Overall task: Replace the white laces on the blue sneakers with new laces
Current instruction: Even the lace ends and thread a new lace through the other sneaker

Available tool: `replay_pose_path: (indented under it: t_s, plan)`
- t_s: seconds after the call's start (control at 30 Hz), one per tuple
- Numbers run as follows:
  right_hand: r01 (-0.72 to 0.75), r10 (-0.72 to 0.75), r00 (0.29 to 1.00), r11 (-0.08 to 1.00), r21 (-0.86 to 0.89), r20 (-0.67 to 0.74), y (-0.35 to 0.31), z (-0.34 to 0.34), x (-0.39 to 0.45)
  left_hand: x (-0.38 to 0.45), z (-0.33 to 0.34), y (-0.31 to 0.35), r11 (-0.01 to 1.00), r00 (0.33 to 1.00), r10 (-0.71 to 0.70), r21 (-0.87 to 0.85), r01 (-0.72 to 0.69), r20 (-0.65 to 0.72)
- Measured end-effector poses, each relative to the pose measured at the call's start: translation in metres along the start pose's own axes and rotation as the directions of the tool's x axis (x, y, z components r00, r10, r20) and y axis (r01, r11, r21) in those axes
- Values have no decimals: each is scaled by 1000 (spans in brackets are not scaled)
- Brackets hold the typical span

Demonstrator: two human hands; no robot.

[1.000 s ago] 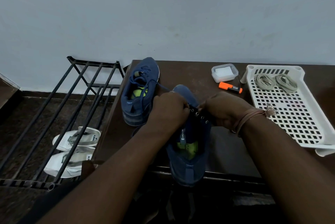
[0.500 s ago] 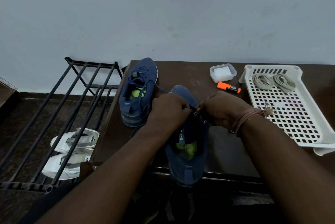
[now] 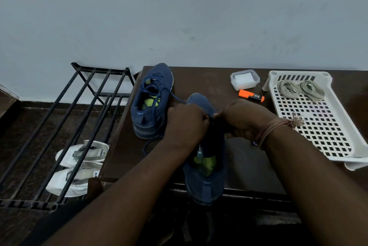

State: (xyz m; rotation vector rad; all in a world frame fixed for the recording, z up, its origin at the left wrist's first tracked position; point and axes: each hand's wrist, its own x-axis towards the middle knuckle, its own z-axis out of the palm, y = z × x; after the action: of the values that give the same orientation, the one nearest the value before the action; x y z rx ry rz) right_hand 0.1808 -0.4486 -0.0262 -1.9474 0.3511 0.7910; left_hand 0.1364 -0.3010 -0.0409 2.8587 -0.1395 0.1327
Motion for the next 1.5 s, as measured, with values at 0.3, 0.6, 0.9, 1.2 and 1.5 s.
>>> replay_pose_path:
  t_s: [0.3, 0.6, 0.9, 1.2, 1.5]
  plan:
    - [103, -113, 983, 992, -70, -146, 7, 15, -2, 0, -5, -4, 926, 986, -159, -338, 167, 52]
    - [576, -324, 704, 781, 242, -632, -21, -21, -10, 13, -38, -27, 803, 941, -329, -502, 323, 79]
    - [224, -280, 929, 945, -238, -240, -11, 2, -23, 9, -50, -31, 829, 932, -330, -425, 363, 153]
    - [226, -313, 941, 862, -453, -126, -1, 4, -25, 13, -47, -34, 833, 926, -311, -407, 373, 212]
    - [507, -503, 783, 857, -93, -366, -33, -13, -33, 11, -55, -34, 820, 927, -316, -434, 373, 201]
